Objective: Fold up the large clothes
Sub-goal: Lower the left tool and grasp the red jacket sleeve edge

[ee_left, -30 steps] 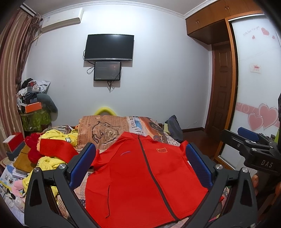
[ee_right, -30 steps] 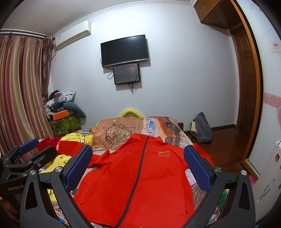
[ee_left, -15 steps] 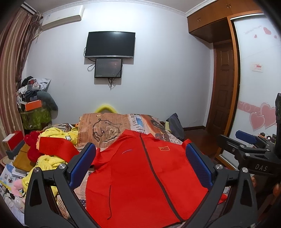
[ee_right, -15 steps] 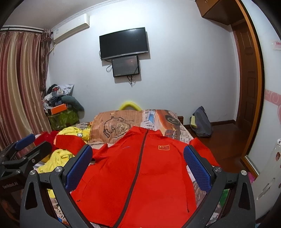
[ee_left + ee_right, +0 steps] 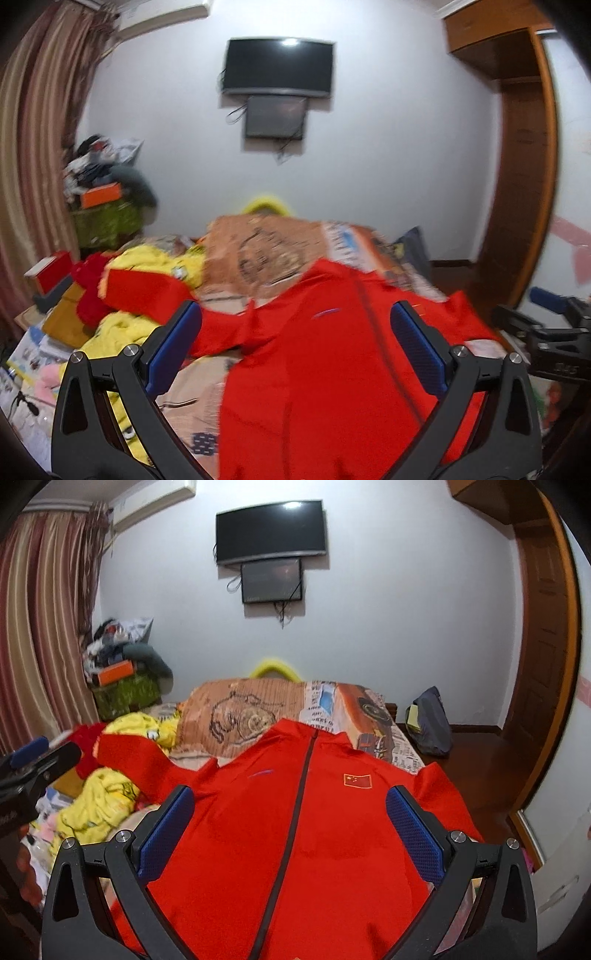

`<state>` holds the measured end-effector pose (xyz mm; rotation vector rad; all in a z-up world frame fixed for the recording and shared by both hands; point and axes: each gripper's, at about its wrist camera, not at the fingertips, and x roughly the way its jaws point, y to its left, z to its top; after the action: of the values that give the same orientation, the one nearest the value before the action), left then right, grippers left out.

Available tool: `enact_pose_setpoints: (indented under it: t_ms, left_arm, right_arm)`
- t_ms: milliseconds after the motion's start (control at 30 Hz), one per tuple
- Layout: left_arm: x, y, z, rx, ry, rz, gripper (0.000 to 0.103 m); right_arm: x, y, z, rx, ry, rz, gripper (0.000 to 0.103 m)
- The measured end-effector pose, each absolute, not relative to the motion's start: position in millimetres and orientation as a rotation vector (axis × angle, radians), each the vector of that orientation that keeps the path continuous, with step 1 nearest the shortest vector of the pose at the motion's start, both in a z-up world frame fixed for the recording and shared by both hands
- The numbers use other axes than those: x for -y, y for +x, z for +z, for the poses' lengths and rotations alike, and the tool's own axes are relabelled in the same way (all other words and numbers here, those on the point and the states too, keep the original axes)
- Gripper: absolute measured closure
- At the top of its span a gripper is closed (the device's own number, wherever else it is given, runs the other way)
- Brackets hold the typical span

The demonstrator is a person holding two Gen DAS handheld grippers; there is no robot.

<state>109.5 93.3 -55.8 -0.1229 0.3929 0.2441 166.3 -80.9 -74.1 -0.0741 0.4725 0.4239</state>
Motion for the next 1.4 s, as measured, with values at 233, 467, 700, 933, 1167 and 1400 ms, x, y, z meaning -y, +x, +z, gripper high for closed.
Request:
enact_pose_setpoints:
  t_ms: [233,467,700,933,1167,1400]
  left_arm:
    - [-169.6,159.8,-113.0,-0.529,-0.224,0.301,0.000]
    - [-268.1,200.2,-160.8,-0.651,-0.341,0.324,0.000]
    - [-363.0,235.8,-209.6,-0.774,-0.579,0.312,0.001]
    - [-424.3,261.2,-246.2,-0.789,-0.769,0.304,0.013]
    - [-463.8,278.4,-271.2,-0.758,-0.898,0.355,0.031]
    - [-474.5,296.1,-265.8,-0.789,-0.798,0.486,0.072]
  right_arm:
    - [49.2,212.3,-101.9,-0.543,-0.142,0.420,0.000]
    - [18.9,267.0,-134.2,-0.687,-0.236,0.447,0.001]
    - [3.1,318.7,-157.0,-0.793,-0.256,0.424,0.001]
    - [-1.2,360.7,-169.2,-0.886,-0.188,0.417,0.001]
    - [-7.5,368.3,-180.5,-0.901,-0.222,0.427,0.001]
    - [-6.5,369.2,-185.7,-0.898,-0.283,0.415,0.001]
